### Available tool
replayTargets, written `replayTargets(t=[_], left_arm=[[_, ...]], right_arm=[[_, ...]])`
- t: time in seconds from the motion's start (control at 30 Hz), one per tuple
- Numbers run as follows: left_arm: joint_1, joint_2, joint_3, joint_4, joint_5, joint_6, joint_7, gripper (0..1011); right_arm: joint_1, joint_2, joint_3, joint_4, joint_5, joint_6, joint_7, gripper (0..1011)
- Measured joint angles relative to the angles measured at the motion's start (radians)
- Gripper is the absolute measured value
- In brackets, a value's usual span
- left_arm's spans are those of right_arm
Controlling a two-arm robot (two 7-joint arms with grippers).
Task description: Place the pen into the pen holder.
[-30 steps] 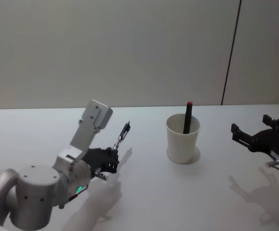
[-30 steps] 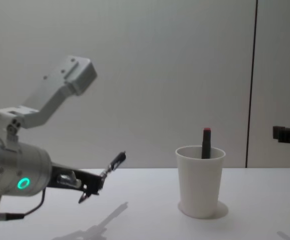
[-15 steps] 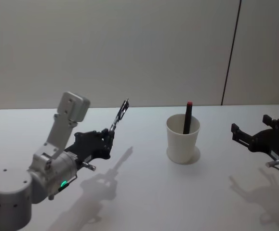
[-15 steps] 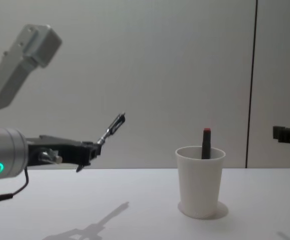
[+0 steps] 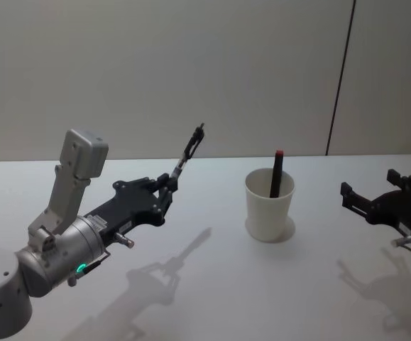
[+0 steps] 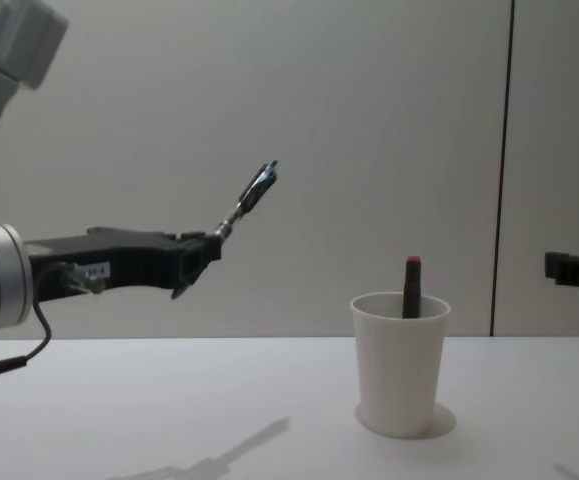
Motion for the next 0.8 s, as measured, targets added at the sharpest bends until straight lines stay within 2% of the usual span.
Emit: replayTargets(t=[0.33,0.8], left_arm=[[-0.012,-0.004,0.005,0.011,-0.046,-0.070,-0.105,135],[-0.037,-0.030,0.036,0.023,-0.067,-0.101,-0.216,136]], right_arm=[[0.000,0.000,0.000,0.000,0.000,0.000,0.000,1002],[0.000,0.000,0.000,0.000,0.000,0.000,0.000,1001]])
